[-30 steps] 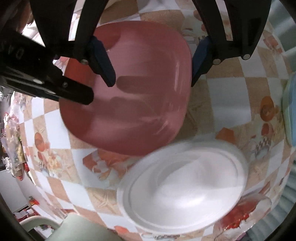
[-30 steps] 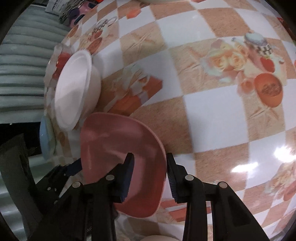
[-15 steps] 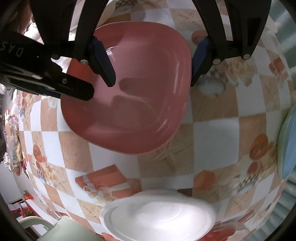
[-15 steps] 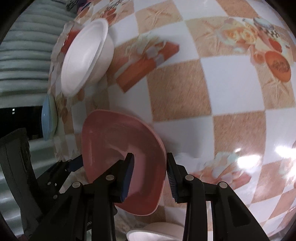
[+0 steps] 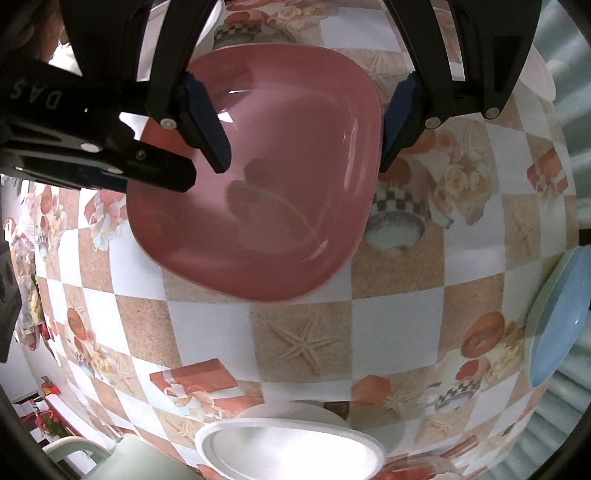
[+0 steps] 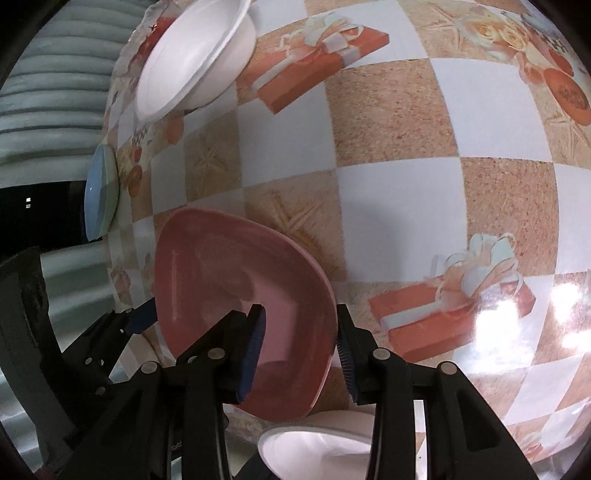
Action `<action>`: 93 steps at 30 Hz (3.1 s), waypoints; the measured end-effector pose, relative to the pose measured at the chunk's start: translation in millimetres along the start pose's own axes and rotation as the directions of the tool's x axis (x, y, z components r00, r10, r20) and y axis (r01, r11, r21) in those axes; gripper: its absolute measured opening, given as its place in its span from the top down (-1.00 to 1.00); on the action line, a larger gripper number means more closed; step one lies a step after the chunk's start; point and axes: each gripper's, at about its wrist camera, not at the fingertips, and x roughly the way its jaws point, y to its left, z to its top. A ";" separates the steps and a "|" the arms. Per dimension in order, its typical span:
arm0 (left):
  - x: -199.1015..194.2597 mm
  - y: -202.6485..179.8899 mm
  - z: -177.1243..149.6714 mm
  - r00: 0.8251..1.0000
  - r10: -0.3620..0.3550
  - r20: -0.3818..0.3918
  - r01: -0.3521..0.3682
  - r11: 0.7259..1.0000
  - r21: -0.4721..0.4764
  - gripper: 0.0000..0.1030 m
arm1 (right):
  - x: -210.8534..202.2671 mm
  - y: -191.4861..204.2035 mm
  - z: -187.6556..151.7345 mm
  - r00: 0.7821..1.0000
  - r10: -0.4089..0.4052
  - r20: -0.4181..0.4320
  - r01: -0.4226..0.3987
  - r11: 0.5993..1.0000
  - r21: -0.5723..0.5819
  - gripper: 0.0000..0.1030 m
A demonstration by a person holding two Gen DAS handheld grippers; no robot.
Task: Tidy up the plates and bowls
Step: 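Close both grippers on the rim of the pink plate, then lift the pink plate and carry it toward the blue plate stack, then hold the pink plate above the blue plate stack and lower it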
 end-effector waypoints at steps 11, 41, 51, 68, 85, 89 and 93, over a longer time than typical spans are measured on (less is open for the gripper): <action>-27.5 27.3 -18.1 0.998 -0.032 0.046 0.030 0.998 0.050 -0.56 | -13.7 28.6 -14.8 0.998 -0.013 0.068 0.011 0.999 0.030 0.21; -115.7 167.1 10.3 0.991 -0.020 0.130 0.038 0.990 -0.133 -0.56 | 1.4 206.5 -17.7 0.995 -0.011 0.096 0.021 0.994 -0.103 0.21; -124.9 211.3 23.1 0.986 0.004 0.168 0.034 0.974 -0.222 -0.56 | 18.2 257.6 6.1 0.997 -0.013 0.079 0.028 0.980 -0.198 0.21; -112.3 261.8 86.1 0.974 0.046 0.221 0.030 0.944 -0.330 -0.56 | 51.2 303.0 73.6 0.993 -0.041 0.109 0.070 0.956 -0.284 0.21; -81.8 291.3 127.8 0.971 0.050 0.233 0.057 0.901 -0.431 -0.56 | 84.5 336.2 130.7 0.981 -0.101 0.167 0.158 0.913 -0.377 0.12; -77.0 298.7 128.5 0.968 0.042 0.246 0.073 0.894 -0.443 -0.58 | 87.5 336.5 133.5 0.983 -0.085 0.165 0.143 0.913 -0.381 0.11; -75.0 309.7 122.9 0.966 0.065 0.251 0.061 0.884 -0.463 -0.58 | 89.3 334.5 133.9 0.973 -0.117 0.199 0.187 0.905 -0.383 -0.49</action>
